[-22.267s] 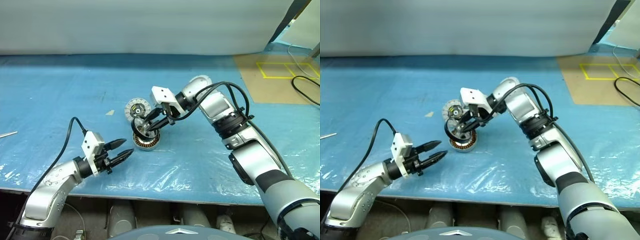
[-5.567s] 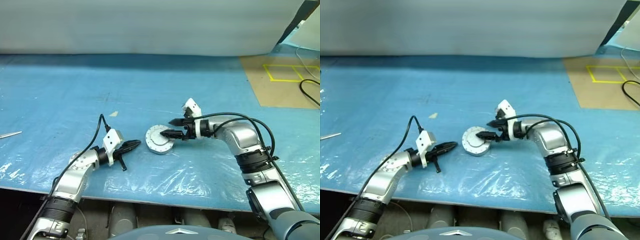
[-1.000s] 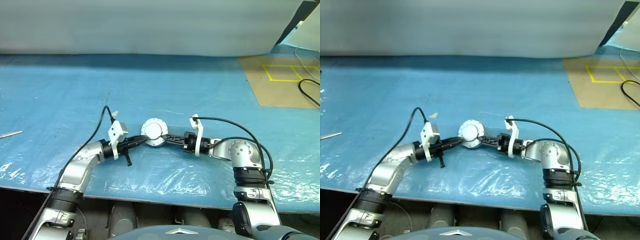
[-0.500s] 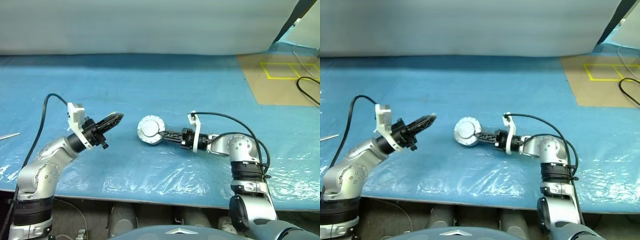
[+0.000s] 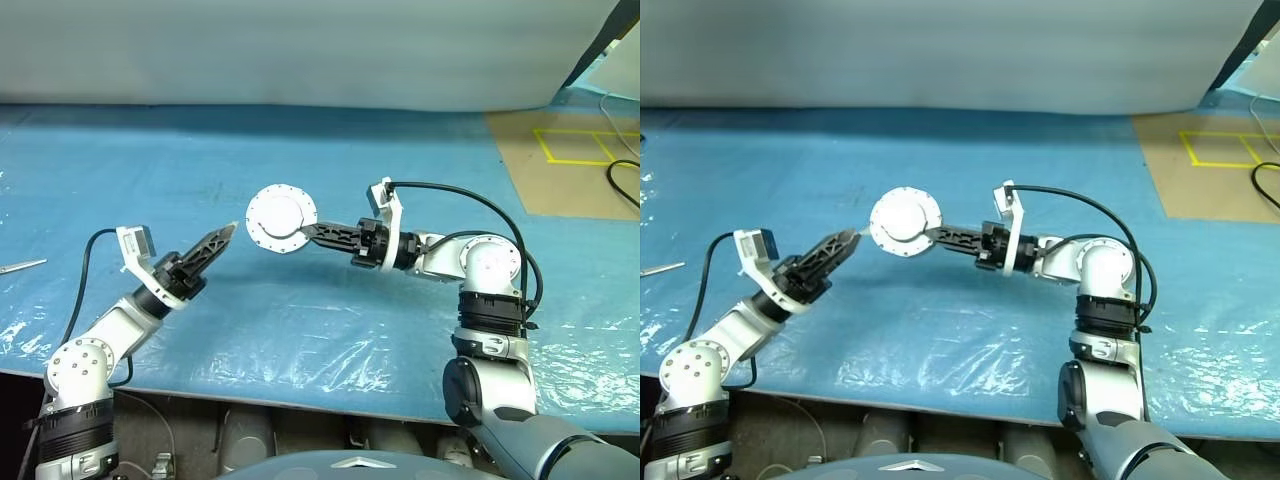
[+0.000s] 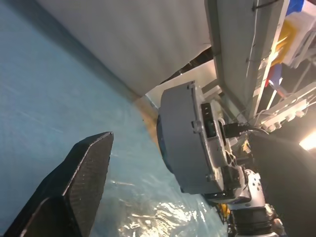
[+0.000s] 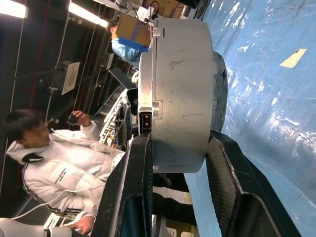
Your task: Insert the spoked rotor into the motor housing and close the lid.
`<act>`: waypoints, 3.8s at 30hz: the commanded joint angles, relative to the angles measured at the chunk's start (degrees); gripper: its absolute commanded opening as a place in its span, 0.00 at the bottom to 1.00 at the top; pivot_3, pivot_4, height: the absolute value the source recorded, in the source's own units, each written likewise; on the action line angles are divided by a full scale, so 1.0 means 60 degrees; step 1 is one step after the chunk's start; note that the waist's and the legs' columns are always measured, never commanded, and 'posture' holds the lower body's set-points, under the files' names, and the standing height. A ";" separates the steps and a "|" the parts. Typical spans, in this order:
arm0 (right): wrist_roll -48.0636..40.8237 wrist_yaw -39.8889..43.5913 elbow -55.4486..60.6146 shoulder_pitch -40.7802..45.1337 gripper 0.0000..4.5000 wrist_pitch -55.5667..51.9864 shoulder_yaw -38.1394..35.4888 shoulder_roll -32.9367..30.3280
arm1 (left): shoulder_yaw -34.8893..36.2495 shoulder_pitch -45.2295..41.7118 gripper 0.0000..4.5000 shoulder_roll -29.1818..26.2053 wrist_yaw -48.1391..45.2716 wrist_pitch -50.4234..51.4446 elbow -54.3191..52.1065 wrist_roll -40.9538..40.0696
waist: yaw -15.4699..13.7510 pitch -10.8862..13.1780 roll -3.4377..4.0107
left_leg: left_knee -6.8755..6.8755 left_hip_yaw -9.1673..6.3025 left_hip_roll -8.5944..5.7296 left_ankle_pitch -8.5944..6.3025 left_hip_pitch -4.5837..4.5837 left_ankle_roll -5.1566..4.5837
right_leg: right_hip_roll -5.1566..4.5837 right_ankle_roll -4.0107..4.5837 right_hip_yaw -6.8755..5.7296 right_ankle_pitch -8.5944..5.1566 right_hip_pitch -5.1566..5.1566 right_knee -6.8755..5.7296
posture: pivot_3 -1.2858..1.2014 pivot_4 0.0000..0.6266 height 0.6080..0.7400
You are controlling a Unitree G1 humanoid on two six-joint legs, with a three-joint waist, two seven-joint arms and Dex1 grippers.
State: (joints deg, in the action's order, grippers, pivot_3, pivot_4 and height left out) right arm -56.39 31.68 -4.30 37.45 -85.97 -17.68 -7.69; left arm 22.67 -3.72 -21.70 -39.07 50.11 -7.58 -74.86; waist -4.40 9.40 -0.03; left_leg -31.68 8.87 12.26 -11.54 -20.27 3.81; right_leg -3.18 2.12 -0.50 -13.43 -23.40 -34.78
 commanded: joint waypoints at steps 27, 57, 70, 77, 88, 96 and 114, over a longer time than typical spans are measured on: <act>-0.0599 -0.0108 0.0223 0.0398 0.26 0.0263 -0.0027 0.0081 | -0.1460 -0.2557 1.00 0.1559 0.0224 0.0835 0.1642 0.0554 | -0.0058 0.0000 -0.0002 | -0.0069 -0.0058 -0.0003 0.0002 -0.0046 0.0002 | 0.0000 -0.0016 -0.0026 0.0010 0.0010 -0.0016 | 0.52 0.24 1.00; -0.0428 -0.0009 0.0139 0.0383 0.26 0.0652 0.0367 -0.0088 | -0.0955 -0.2717 1.00 0.1563 0.0205 0.0923 0.1997 0.0564 | -0.0174 0.0000 -0.0002 | -0.0094 -0.0066 0.0003 0.0003 -0.0066 0.0001 | -0.0009 -0.0028 -0.0045 0.0018 0.0009 -0.0024 | 0.52 0.24 1.00; -0.0426 -0.0079 0.0087 0.0379 0.26 0.0699 0.0365 -0.0040 | -0.0953 -0.2833 0.58 0.1766 0.0545 0.0574 0.2049 0.1016 | -0.0187 0.0000 -0.0002 | -0.0097 -0.0068 0.0001 0.0003 -0.0070 0.0001 | -0.0011 -0.0028 -0.0047 0.0018 0.0010 -0.0024 | 0.52 0.24 1.00; -0.0412 -0.0060 0.0111 0.0349 0.26 0.0689 0.0388 -0.0050 | -0.0920 -0.2968 0.58 0.2079 0.0660 0.0422 0.1794 0.0839 | -0.0187 0.0000 -0.0002 | -0.0098 -0.0068 0.0001 0.0003 -0.0073 0.0000 | -0.0012 -0.0028 -0.0048 0.0018 0.0009 -0.0024 | 0.52 0.24 1.00; -0.0235 0.0058 0.0298 0.0135 0.62 0.1186 0.0797 -0.0153 | -0.0903 -0.3255 0.58 0.2194 0.1186 0.0295 0.1816 0.0992 | -0.0179 0.0000 -0.0003 | -0.0103 -0.0070 0.0001 0.0004 -0.0073 0.0000 | -0.0011 -0.0030 -0.0049 0.0020 0.0010 -0.0025 | 0.52 0.24 1.00; -0.0303 -0.0146 -0.0161 0.0350 0.69 0.0906 0.0517 -0.0025 | -0.0382 -0.3560 0.55 0.2076 0.1043 0.0036 0.2222 0.0869 | -0.0182 0.0000 -0.0003 | -0.0106 -0.0071 0.0001 0.0004 -0.0077 0.0000 | -0.0011 -0.0030 -0.0050 0.0020 0.0008 -0.0026 | 0.52 0.24 1.00; 0.0157 -0.0230 -0.0104 0.0049 0.69 0.1557 0.0867 -0.0251 | 0.0705 -0.4719 0.55 0.1061 0.2506 -0.3735 0.5330 0.4194 | -0.0212 -0.0001 -0.0004 | -0.0120 -0.0088 0.0006 0.0004 -0.0111 -0.0001 | -0.0015 -0.0034 -0.0087 0.0022 0.0009 -0.0018 | 0.52 0.24 1.00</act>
State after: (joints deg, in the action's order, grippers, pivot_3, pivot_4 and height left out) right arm -55.05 29.96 -6.75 37.91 -77.41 -12.68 -9.26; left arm 26.63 -29.58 -14.55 -23.06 29.61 24.54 -50.69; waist -5.67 9.40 -0.06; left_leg -32.42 8.31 12.30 -11.51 -20.98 3.80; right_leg -3.28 1.92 -1.07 -13.30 -23.35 -34.88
